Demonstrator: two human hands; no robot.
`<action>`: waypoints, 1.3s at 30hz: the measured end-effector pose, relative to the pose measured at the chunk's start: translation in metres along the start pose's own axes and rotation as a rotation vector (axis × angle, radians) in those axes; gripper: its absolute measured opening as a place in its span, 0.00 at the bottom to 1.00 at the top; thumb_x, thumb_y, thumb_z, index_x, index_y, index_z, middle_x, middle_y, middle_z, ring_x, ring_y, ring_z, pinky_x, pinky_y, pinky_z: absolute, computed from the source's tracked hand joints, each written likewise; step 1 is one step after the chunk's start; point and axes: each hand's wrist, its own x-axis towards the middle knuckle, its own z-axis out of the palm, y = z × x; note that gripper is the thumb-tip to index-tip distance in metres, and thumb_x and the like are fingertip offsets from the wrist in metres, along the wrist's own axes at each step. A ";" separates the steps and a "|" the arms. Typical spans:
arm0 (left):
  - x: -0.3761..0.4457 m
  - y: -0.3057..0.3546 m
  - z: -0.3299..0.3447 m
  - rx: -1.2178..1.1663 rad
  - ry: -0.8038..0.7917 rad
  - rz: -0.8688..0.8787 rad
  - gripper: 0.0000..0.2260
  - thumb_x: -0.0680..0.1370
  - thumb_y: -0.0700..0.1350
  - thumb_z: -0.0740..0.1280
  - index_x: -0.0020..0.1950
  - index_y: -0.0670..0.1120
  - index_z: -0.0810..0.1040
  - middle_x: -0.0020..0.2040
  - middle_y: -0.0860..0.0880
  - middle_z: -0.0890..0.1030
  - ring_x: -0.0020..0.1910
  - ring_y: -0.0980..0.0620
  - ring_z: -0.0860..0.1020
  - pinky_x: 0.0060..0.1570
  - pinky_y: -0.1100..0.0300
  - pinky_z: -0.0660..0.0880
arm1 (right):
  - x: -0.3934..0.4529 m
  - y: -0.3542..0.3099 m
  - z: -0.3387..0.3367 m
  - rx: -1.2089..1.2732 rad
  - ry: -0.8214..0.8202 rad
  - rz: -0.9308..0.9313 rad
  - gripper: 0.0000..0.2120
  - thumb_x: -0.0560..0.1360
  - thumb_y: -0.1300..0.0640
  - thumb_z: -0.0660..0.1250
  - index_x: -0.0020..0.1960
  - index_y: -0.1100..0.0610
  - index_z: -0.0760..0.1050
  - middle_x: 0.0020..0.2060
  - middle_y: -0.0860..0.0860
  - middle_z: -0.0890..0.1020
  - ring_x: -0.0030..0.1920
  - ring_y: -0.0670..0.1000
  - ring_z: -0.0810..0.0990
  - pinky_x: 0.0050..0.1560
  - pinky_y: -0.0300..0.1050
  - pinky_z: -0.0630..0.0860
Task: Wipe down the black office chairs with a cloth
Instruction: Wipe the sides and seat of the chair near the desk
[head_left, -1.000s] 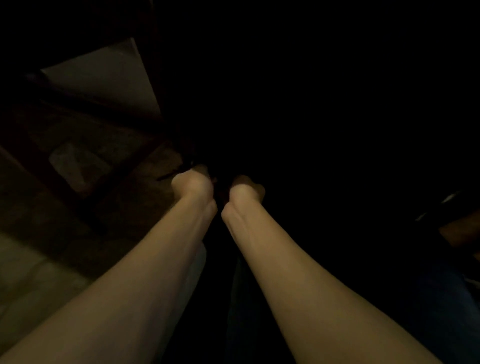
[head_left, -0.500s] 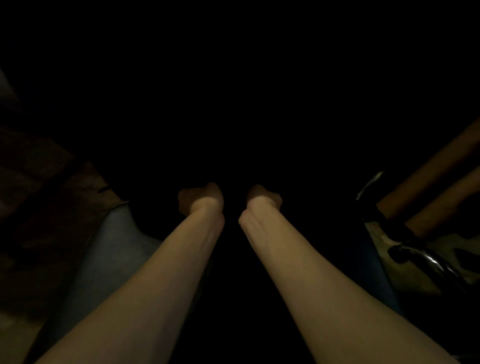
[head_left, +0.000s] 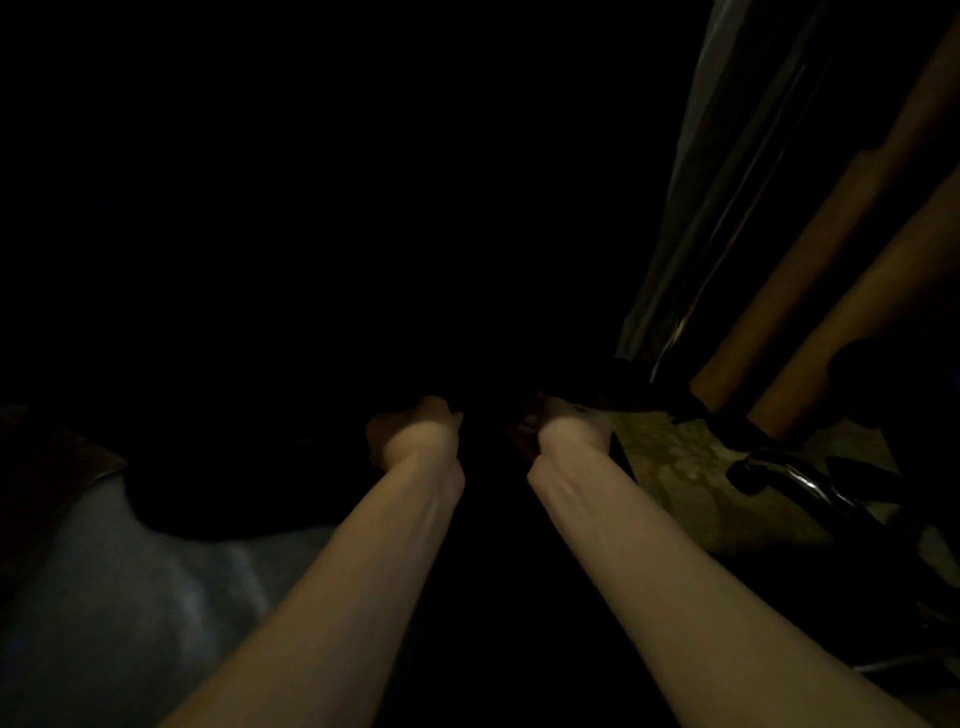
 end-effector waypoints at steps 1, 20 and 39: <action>-0.007 -0.005 0.006 -0.005 -0.027 -0.022 0.09 0.79 0.33 0.63 0.58 0.40 0.73 0.44 0.47 0.77 0.45 0.48 0.78 0.48 0.52 0.78 | 0.005 -0.008 -0.007 -0.019 0.002 -0.006 0.06 0.79 0.66 0.61 0.52 0.65 0.76 0.49 0.62 0.81 0.47 0.61 0.81 0.50 0.58 0.81; -0.106 0.018 0.056 -0.369 -0.169 -0.172 0.13 0.79 0.34 0.60 0.62 0.34 0.76 0.55 0.38 0.79 0.46 0.45 0.79 0.26 0.64 0.77 | -0.030 -0.094 -0.017 0.081 -0.184 0.036 0.15 0.78 0.71 0.59 0.63 0.62 0.72 0.53 0.61 0.79 0.49 0.60 0.80 0.52 0.58 0.80; -0.246 0.132 -0.034 -0.052 -0.381 0.404 0.12 0.81 0.35 0.61 0.63 0.40 0.76 0.55 0.42 0.79 0.52 0.46 0.79 0.48 0.58 0.78 | -0.208 -0.140 -0.059 0.027 -0.697 -0.282 0.10 0.80 0.66 0.59 0.58 0.56 0.73 0.53 0.58 0.79 0.48 0.53 0.82 0.45 0.46 0.80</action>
